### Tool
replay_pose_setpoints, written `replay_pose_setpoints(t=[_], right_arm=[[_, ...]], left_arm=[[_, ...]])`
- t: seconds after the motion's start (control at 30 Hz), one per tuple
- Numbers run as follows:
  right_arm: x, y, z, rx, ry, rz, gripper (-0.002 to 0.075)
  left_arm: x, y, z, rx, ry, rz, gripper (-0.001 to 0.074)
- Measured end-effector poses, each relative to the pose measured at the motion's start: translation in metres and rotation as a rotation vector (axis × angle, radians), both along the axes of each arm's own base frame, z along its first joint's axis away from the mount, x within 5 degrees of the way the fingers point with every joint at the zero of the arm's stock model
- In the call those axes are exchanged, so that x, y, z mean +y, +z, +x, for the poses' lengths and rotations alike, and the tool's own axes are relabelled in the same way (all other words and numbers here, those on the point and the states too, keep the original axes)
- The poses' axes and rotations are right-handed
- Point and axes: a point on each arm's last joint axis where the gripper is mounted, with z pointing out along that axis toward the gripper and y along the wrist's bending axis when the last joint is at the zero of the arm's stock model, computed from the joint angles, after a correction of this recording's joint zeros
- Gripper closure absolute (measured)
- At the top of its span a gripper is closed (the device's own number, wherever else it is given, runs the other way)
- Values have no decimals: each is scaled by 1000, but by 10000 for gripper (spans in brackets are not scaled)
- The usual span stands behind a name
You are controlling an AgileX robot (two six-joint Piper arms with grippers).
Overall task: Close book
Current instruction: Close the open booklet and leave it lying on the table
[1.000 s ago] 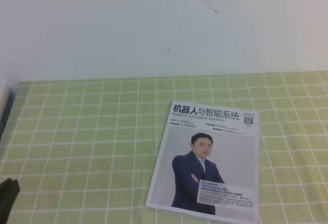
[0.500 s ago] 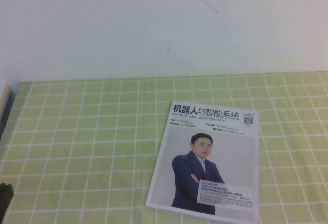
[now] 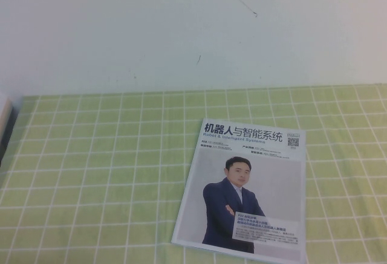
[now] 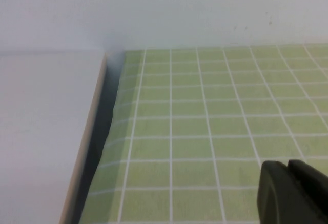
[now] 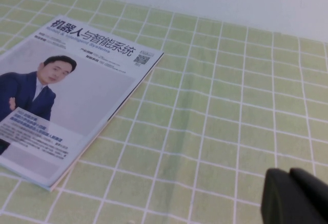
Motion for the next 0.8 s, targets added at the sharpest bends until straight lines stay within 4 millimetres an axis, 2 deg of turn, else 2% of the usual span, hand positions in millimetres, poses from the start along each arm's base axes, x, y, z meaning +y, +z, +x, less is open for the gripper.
replay_pose_setpoints(t=[0.1, 0.8], right_arm=[[0, 0, 0, -1, 0, 1, 729], [0, 0, 0, -1, 0, 1, 729]], left_arm=[[0, -13, 1, 45, 1, -4, 738], [0, -15, 0, 70, -10, 34, 738]])
